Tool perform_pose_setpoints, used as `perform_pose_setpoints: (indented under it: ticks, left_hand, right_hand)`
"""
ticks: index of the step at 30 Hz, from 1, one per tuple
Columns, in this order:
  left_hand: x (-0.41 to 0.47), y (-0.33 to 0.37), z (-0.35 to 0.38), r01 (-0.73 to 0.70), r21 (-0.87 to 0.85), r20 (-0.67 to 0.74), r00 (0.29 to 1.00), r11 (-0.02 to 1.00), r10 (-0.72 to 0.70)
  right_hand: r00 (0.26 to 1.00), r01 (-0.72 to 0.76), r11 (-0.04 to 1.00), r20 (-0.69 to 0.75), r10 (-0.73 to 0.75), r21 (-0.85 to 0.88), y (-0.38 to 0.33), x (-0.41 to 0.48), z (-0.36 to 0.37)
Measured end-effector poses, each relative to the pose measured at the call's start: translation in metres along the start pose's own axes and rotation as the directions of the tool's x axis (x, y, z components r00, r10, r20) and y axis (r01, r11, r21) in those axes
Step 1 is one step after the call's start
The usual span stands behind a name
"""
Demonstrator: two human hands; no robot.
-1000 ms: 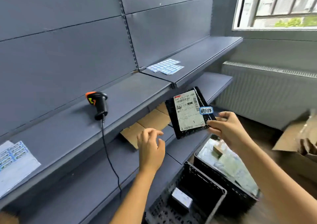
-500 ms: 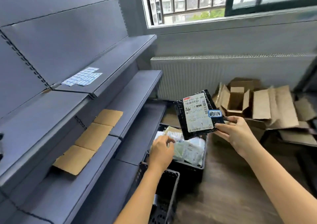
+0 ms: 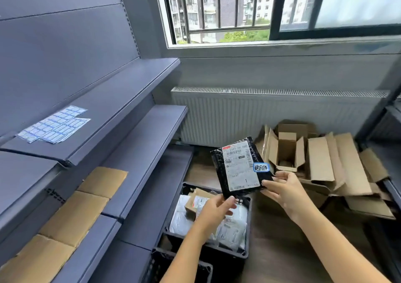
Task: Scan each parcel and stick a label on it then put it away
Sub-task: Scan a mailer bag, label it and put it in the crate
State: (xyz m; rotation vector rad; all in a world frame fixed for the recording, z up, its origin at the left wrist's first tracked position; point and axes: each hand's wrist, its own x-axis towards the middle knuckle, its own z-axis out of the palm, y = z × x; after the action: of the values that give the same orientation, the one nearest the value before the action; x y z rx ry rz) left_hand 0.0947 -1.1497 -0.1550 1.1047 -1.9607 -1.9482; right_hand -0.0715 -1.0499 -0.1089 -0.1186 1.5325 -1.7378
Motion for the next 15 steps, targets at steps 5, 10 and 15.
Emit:
perform_pose_setpoints:
  ticks: [5, 10, 15]
  left_hand:
    - [0.049, 0.004, -0.020, 0.027, -0.148, -0.104, 0.994, 0.989, -0.043]
    - [0.081, 0.003, -0.040, 0.035, -0.237, -0.226, 0.970, 0.971, -0.090]
    - [0.117, -0.010, -0.064, 0.065, -0.320, -0.358, 0.915, 0.945, -0.184]
  right_hand:
    - [0.999, -0.040, 0.996, -0.003, 0.040, -0.082, -0.001, 0.050, 0.029]
    - [0.996, -0.087, 0.984, 0.007, 0.089, -0.158, 0.002, 0.091, 0.048]
    - [0.976, -0.190, 0.954, 0.059, 0.209, -0.231, 0.008, 0.139, 0.065]
